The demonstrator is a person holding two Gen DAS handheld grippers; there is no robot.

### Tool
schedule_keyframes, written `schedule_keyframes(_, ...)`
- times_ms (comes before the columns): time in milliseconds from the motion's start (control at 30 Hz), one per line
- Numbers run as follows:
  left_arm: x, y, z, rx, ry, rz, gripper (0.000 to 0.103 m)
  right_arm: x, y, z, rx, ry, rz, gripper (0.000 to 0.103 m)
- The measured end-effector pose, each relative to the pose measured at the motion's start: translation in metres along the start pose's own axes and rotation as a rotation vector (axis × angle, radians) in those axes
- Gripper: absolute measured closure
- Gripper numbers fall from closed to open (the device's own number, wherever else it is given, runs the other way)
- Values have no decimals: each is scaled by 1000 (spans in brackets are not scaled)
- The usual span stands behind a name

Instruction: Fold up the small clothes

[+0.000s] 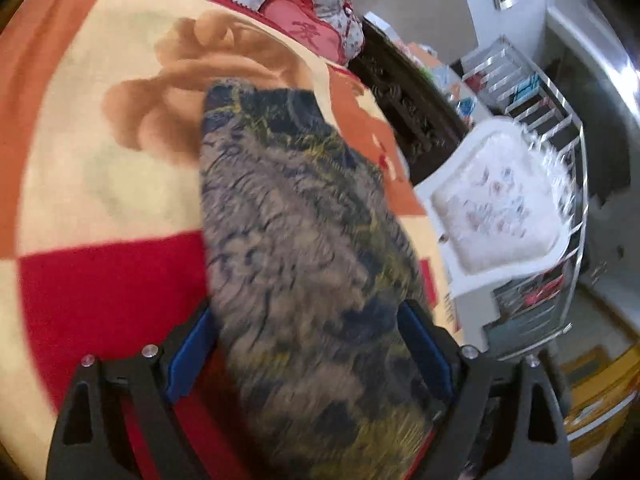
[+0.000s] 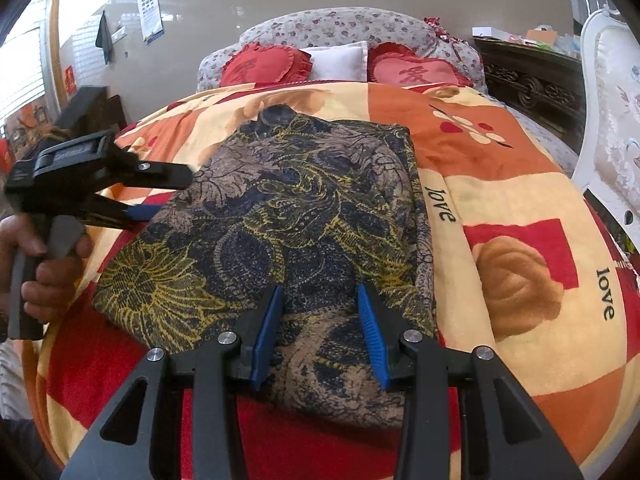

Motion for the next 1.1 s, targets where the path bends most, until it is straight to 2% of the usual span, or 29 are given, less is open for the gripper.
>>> schedule_keyframes(100, 1, 8, 20, -157, -27, -96, 13, 0, 0, -1, 5, -5, -2, 57)
schedule_keyframes(167, 4, 12, 23, -230, -12, -106, 40, -1, 0, 0, 12, -14, -11, 57)
schedule_keyframes(200, 7, 14, 21, -244, 9, -95, 75, -1, 0, 0, 11, -15, -20, 57)
schedule_keyframes(233, 10, 17, 19, -251, 30, -69, 80, -3, 1, 3, 1, -7, -33, 57)
schedule_keyframes(300, 8, 18, 17, -234, 18, -34, 81, -8, 0, 13, 35, 31, -5, 56)
schedule_keyframes(367, 0, 16, 19, -195, -8, 3, 85, -24, -9, 36, 103, -37, 55, 56)
schedule_keyframes(400, -6, 14, 21, -169, -29, 25, 87, -33, -24, 53, 156, -96, 52, 56)
schedule_keyframes(467, -23, 15, 26, -148, -53, 53, 88, -34, -50, 68, 241, -118, 27, 41)
schedule_keyframes(533, -37, 25, 29, -132, -64, 107, 88, -23, -72, 73, 296, -82, 8, 39)
schedule_keyframes(633, -56, 49, 31, -140, -59, 170, 88, -2, -81, 73, 352, -20, 96, 39)
schedule_keyframes(667, -54, 56, 29, -143, -34, 172, 87, 4, -81, 73, 361, -7, 118, 39)
schedule_keyframes(733, -48, 61, 27, -138, -1, 200, 79, 21, -69, 72, 367, 23, 203, 39)
schedule_keyframes(800, -45, 60, 26, -127, -4, 235, 75, 43, -56, 72, 374, 61, 279, 39)
schedule_keyframes(933, -39, 60, 32, -151, -31, 239, 54, 82, -42, 73, 403, 137, 350, 39)
schedule_keyframes(1000, -38, 62, 34, -153, -41, 242, 52, 92, -40, 73, 421, 149, 357, 39)
schedule_keyframes(1067, -34, 64, 40, -170, -62, 245, 54, 97, -34, 77, 425, 139, 392, 39)
schedule_keyframes(1100, -33, 65, 43, -184, -70, 251, 72, 102, -29, 77, 435, 160, 433, 39)
Point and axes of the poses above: each gripper's, at about its wrist camera, not at the fingertips, and x roughly the way its jaws point, y to its left, z to its top, the point moved 9 cm from there along x, roughly the way its jaws point, and after that the axes turned 3 degrees about z, right-handed, at the moved point
